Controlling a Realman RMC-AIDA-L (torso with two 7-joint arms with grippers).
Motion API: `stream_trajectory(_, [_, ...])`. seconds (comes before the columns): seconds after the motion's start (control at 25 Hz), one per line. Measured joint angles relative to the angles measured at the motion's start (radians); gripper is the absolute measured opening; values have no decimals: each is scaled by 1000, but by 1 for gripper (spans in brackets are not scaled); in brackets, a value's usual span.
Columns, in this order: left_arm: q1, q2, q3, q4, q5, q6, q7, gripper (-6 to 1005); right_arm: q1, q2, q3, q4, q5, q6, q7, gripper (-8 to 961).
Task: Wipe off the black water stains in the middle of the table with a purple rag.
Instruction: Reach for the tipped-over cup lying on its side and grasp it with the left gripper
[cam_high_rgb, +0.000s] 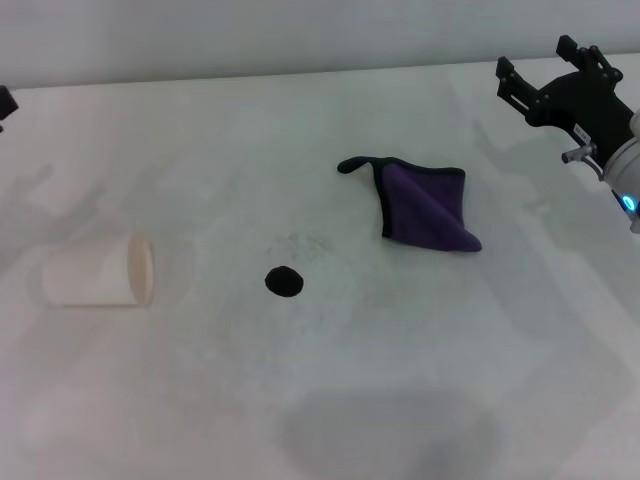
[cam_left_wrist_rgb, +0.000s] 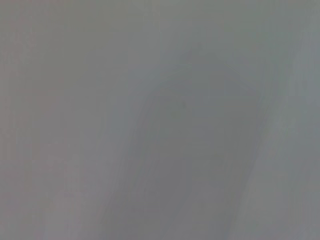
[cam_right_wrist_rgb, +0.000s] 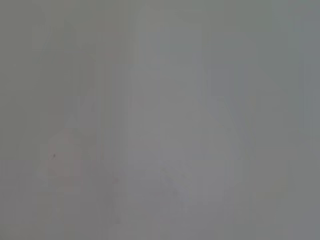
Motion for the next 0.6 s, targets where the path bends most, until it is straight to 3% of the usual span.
stream_trajectory(0.24, [-30,65,0,208,352,-56,-162,876,2,1,-2,0,0,-2,0,875])
stream_trajectory(0.4, [-69,93,-4,302,536,-164,-161,875,1,3,-7,0,0,-3,0,875])
stream_trajectory(0.56, [-80,96,-4,394,610,-229,-157,875,-1,3,-6,0,0,-3,1,875])
stream_trajectory(0.6, [-81,88,-4,506,687,-286,-144,875,-2,3,-6,0,0,-3,2,875])
